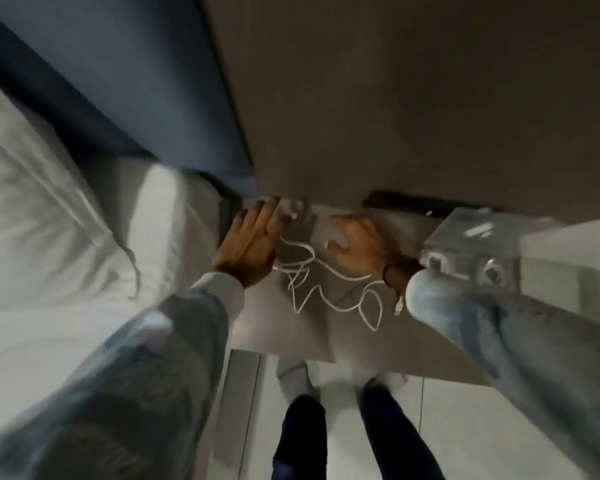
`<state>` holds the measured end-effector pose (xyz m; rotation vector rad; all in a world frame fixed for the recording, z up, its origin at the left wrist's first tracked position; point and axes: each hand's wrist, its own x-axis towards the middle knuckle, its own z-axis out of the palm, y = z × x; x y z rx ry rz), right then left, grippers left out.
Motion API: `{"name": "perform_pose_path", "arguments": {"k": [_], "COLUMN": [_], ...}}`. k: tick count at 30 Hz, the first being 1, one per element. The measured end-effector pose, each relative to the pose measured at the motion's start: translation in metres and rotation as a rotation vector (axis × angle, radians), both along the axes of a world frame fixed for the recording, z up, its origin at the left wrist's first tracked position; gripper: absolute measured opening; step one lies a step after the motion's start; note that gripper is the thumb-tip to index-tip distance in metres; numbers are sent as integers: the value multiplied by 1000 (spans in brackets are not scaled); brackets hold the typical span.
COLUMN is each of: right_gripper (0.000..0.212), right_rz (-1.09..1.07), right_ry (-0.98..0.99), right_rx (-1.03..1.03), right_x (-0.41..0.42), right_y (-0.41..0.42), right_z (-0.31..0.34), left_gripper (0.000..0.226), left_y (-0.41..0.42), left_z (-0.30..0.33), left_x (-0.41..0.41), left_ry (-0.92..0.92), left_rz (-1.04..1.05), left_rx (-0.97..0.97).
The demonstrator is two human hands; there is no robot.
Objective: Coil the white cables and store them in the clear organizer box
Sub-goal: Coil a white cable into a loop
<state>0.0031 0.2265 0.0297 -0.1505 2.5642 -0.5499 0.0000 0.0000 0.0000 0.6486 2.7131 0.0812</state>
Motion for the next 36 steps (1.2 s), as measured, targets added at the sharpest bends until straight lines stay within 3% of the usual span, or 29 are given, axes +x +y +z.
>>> {"name": "perform_pose_path", "arguments": {"k": [2,5,10,14,18,20,23,28,30,33,36], "right_gripper": [36,24,20,19,12,12,11,11,15,24,27], "right_rz": [-82,-122,-323,-486,-470,-462,-546,-639,-531,-348,-238], "right_ry": [-27,-48,52,213,419,478,448,429,428,407,407], "right_rx": [-43,-114,-369,-482,-476,-438,-476,-444,-388,-272,-247], "right_x": [-12,-15,-7,-5,-1,4,10,37,50,65,76], "right_y": [-12,-22,-15,-3,6,14,19,27,31,34,25], "right_z": [-61,-129,-145,-81,9,56,97,172,196,225,249], "left_gripper": [69,49,40,20,16,25,38,36,37,35,35], "left_y": [2,0,-2,13,27,31,39,50,49,52,56], "left_z": [-56,-114,-113,-39,49,96,140,243,282,337,377], "left_x": [-6,-11,-16,-5,9,13,16,34,40,36,30], "left_ry": [-46,-45,53,-3,-62,-121,-336,-796,-873,-1009,-1061], "left_rz": [40,44,56,170,311,332,399,724,770,808,752], "left_rx": [-17,14,172,562,679,673,637,804,969,1370,1669]}}
